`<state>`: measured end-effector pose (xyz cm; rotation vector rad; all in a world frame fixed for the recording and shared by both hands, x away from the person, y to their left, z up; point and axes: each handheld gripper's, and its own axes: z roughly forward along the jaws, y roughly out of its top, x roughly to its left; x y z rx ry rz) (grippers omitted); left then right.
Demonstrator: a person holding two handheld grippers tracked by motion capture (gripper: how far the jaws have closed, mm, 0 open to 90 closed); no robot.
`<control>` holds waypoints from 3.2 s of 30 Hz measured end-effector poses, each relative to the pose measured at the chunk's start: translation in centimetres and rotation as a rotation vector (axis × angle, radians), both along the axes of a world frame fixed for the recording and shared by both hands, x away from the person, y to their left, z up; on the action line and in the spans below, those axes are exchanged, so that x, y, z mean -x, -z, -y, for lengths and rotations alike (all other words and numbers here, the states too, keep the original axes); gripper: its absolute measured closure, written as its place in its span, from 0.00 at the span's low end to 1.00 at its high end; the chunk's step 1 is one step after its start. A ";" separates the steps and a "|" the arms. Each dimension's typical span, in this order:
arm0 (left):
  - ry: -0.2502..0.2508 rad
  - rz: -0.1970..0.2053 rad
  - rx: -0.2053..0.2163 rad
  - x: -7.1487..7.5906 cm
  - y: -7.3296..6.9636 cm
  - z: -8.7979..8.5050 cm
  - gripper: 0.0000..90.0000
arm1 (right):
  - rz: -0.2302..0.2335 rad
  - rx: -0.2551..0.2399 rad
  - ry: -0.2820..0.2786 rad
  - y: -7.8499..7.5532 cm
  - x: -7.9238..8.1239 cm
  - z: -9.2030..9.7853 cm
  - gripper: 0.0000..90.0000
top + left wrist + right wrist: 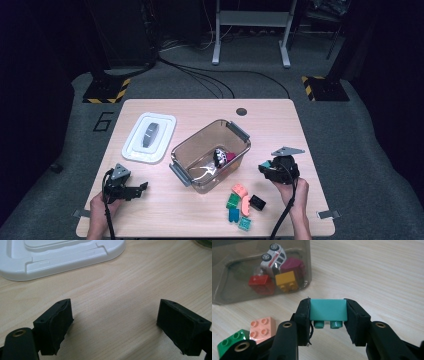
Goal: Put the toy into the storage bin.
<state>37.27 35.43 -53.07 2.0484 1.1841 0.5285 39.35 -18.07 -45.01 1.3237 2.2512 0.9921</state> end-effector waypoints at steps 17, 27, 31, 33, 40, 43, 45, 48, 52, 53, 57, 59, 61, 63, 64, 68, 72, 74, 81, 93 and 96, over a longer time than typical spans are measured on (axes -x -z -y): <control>-0.003 -0.002 0.006 0.0 0.0 0.0 0.14 | 0.040 -0.002 0.023 -3.3 -1.8 0.4 0.65; -0.003 -0.002 0.006 0.0 0.0 0.0 0.14 | 0.080 0.018 0.018 -5.8 -2.8 -0.1 0.65; -0.003 -0.002 0.006 0.0 0.0 0.0 0.14 | 0.087 0.021 0.021 -6.6 -3.0 -0.4 0.65; -0.004 -0.002 0.006 0.0 0.0 0.0 0.14 | 0.097 0.022 0.016 -7.0 -3.2 -0.6 0.65; -0.003 -0.002 0.006 0.0 0.0 0.0 0.14 | 0.120 0.030 -0.007 -8.5 -3.7 -1.5 0.65; -0.004 -0.002 0.006 0.0 0.0 0.0 0.14 | 0.125 0.033 -0.023 -8.9 -3.9 -2.2 0.65; -0.003 -0.002 0.006 0.0 0.0 0.0 0.14 | 0.124 0.032 -0.032 -9.2 -4.0 -2.8 0.65; -0.003 -0.002 0.006 0.0 0.0 0.0 0.14 | 0.126 0.043 -0.060 -9.4 -4.2 -3.8 0.65; 0.000 0.000 0.000 0.0 0.0 0.0 0.14 | 0.118 0.043 -0.093 -9.2 -4.3 -5.2 0.65; -0.004 -0.002 0.006 0.0 0.0 0.0 0.14 | 0.114 0.046 -0.098 -9.1 -4.3 -5.7 0.65; -0.003 -0.002 0.006 0.0 0.0 0.0 0.14 | 0.102 0.059 -0.137 -8.7 -4.5 -6.9 0.65; -0.003 -0.002 0.006 0.0 0.0 0.0 0.14 | 0.101 0.067 -0.151 -8.6 -4.6 -7.3 0.65; -0.003 -0.002 0.006 0.0 0.0 0.0 0.14 | 0.090 0.072 -0.161 -8.4 -4.7 -7.8 0.65; -0.003 -0.002 0.006 0.0 0.0 0.0 0.14 | 0.086 0.095 -0.173 -8.2 -4.7 -8.1 0.65; -0.004 -0.002 0.006 0.0 0.0 0.0 0.14 | 0.084 0.103 -0.180 -8.0 -4.8 -8.2 0.65; -0.003 -0.002 0.006 0.0 0.0 0.0 0.14 | 0.081 0.141 -0.196 -7.4 -4.8 -8.5 0.65; -0.003 -0.002 0.006 0.0 0.0 0.0 0.14 | 0.069 0.166 -0.198 -7.0 -4.8 -8.6 0.65; -0.003 -0.002 0.006 0.0 0.0 0.0 0.14 | 0.068 0.180 -0.202 -6.9 -4.7 -8.6 0.64; -0.003 -0.002 0.006 0.0 0.0 0.0 0.14 | 0.061 0.194 -0.196 -6.8 -4.3 -8.4 0.51; -0.004 -0.002 0.006 0.0 0.0 0.0 0.14 | 0.080 0.102 -0.128 -7.5 -2.6 -6.1 0.31; -0.004 -0.002 0.006 0.0 0.0 0.0 0.14 | 0.080 0.094 -0.121 -7.3 -1.9 -5.3 0.30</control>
